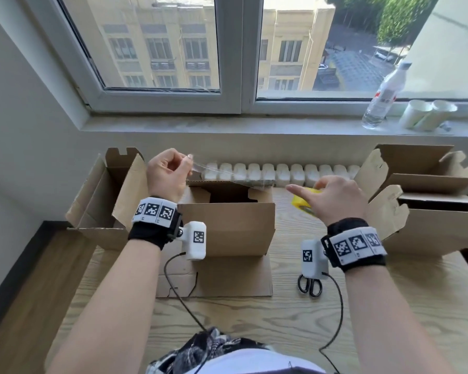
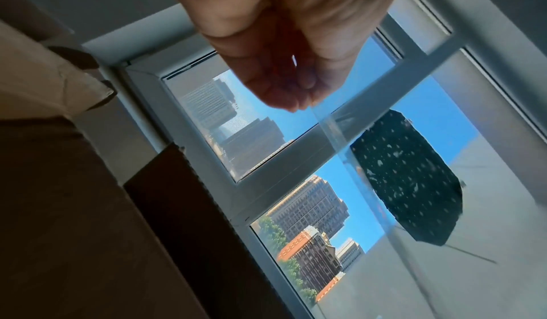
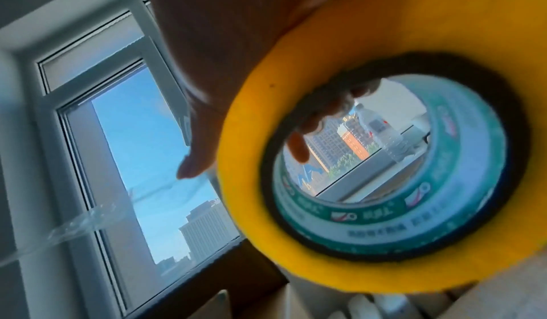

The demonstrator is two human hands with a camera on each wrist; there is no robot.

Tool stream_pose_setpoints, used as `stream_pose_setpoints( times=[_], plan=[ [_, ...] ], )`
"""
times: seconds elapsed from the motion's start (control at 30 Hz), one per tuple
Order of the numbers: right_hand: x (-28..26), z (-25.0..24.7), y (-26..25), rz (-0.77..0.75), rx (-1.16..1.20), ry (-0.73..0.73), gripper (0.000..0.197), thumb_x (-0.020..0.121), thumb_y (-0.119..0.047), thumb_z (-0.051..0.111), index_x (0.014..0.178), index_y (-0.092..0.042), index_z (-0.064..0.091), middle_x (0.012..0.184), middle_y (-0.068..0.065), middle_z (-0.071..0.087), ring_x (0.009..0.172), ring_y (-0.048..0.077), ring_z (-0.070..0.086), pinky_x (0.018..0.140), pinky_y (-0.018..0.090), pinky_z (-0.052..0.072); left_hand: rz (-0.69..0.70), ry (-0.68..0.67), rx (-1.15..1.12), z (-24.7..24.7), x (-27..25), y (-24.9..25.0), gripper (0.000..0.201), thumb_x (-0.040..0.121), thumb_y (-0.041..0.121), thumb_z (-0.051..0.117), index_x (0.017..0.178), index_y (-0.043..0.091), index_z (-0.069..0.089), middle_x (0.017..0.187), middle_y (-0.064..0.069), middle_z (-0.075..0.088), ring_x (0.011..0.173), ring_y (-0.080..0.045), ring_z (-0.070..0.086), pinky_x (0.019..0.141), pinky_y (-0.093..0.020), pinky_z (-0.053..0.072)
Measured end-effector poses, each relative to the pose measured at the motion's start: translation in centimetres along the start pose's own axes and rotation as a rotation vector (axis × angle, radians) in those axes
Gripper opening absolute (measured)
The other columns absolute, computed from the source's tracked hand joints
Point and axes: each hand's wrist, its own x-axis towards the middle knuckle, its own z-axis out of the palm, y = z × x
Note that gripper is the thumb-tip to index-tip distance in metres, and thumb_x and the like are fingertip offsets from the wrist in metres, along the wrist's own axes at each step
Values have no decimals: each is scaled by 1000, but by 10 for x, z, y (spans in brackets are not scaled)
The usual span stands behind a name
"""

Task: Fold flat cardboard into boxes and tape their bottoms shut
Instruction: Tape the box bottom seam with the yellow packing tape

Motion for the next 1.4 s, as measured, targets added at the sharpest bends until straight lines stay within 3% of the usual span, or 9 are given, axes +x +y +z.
stream_pose_setpoints(
  times=[0.2,0.4,0.53,0.67,0.77,0.9,1.07,1.23,1.4],
  plan=[
    [-1,-2,0,-35,210,-16,75,52,-95,53,71,-24,71,70,-5,67,76,18,62,69,34,55,36,77,-28,-10,-1,-2,27,89,9,68,64,3,59,62,-3,62,58,-16,58,66,-26,53],
    [10,-2,-11,-15,-59,35,86,48,-99,44,60,-16,61,60,3,59,60,25,56,54,26,40,10,114,14,-4,-27,-23,30,91,17,67,65,3,58,67,-10,66,64,-27,61,63,-31,51],
    [22,-3,-29,-12,-109,55,76,56,-90,59,66,-15,64,62,3,57,62,25,51,57,27,35,-137,161,-209,4,-29,-36,31,95,18,65,67,14,53,70,4,68,88,-17,72,80,-29,53],
    [29,0,-34,-1,-84,54,71,62,-83,64,74,-13,66,69,6,60,69,28,54,62,29,36,-154,131,-290,7,-24,-35,28,99,16,57,72,13,48,65,15,67,94,-9,72,78,-15,49],
    [32,6,-36,-5,-66,40,68,65,-79,67,79,-13,67,79,10,67,80,32,63,63,30,38,-195,21,-224,7,-24,-39,21,96,20,63,80,13,50,74,11,67,91,-8,70,81,-18,49],
    [33,13,-37,-1,-78,36,65,64,-77,69,84,-15,69,84,11,69,87,32,63,66,31,39,-213,-107,8,4,-32,-54,30,78,7,79,90,14,52,91,8,65,90,12,64,73,-11,49],
    [34,20,-38,13,-118,13,63,61,-78,69,80,-17,68,83,8,68,87,30,63,66,31,40,-287,-124,53,1,-44,-74,46,72,10,85,101,15,49,95,6,66,87,-8,72,74,-31,58],
    [32,23,-43,4,-149,-100,59,63,-78,69,75,-20,66,76,3,62,77,24,57,63,29,43,-274,-112,133,4,-53,-86,50,73,14,85,104,18,46,101,8,53,84,-4,71,79,-43,57],
    [28,26,-47,-25,-178,-117,60,63,-79,67,69,-20,69,69,1,61,71,22,54,58,27,41,-326,-84,133,8,-49,-89,53,71,13,87,100,17,43,92,11,56,82,-6,72,81,-43,57]
  ],
)
